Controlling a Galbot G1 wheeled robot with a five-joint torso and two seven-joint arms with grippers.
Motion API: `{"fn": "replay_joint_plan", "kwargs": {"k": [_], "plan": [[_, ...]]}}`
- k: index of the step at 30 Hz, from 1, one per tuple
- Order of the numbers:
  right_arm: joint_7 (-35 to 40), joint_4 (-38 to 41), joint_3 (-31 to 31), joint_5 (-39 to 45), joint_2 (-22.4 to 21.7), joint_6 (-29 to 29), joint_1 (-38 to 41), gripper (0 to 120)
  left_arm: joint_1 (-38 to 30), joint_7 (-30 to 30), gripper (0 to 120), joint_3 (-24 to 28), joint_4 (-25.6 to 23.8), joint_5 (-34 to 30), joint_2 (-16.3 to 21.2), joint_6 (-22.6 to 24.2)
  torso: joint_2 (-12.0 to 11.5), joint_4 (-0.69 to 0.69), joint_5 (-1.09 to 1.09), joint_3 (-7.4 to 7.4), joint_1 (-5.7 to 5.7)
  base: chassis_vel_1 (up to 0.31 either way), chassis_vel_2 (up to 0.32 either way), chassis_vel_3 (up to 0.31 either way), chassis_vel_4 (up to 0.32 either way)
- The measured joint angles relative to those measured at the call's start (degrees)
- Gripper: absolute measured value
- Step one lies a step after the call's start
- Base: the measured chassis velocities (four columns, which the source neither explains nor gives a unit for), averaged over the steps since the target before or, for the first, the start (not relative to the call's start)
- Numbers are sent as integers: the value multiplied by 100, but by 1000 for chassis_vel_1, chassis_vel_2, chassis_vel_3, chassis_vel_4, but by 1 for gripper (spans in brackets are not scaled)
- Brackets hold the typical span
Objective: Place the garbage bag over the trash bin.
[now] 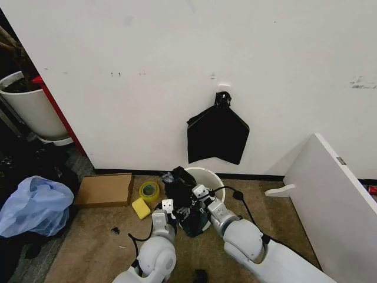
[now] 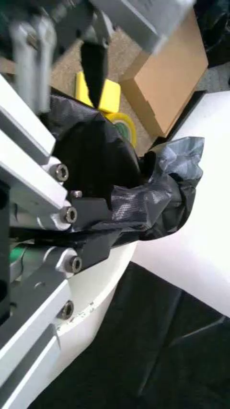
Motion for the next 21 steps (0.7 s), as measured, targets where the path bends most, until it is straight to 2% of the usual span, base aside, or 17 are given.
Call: {"fn": "replay_joint_plan", "kwargs": {"k": [10, 13, 16, 19, 21], "plan": [[9, -1, 33, 54, 30, -14, 9, 0, -93, -383, 86, -94, 174, -138, -79, 373, 0, 1, 0, 0, 0, 0, 0, 0, 0], [14, 5, 47, 55, 55, -14, -15, 0, -279, -389, 74, -175, 360, -243, -179, 385, 0, 0, 0, 0, -1, 0, 0, 0, 0], [15, 6, 35, 55, 54, -14, -15, 0, -363, -443, 67, -208, 441, -390, -221, 428, 0, 0, -1, 0, 0, 0, 0, 0, 0], [15, 15, 10, 51, 55, -14, -36, 0, -450, -509, 52, -248, 511, -588, -256, 501, 0, 0, -1, 0, 0, 0, 0, 0, 0], [15, 16, 10, 52, 62, -14, -46, 0, -466, -514, 48, -255, 529, -605, -256, 515, 0, 0, 0, 0, 0, 0, 0, 0, 0]]}}
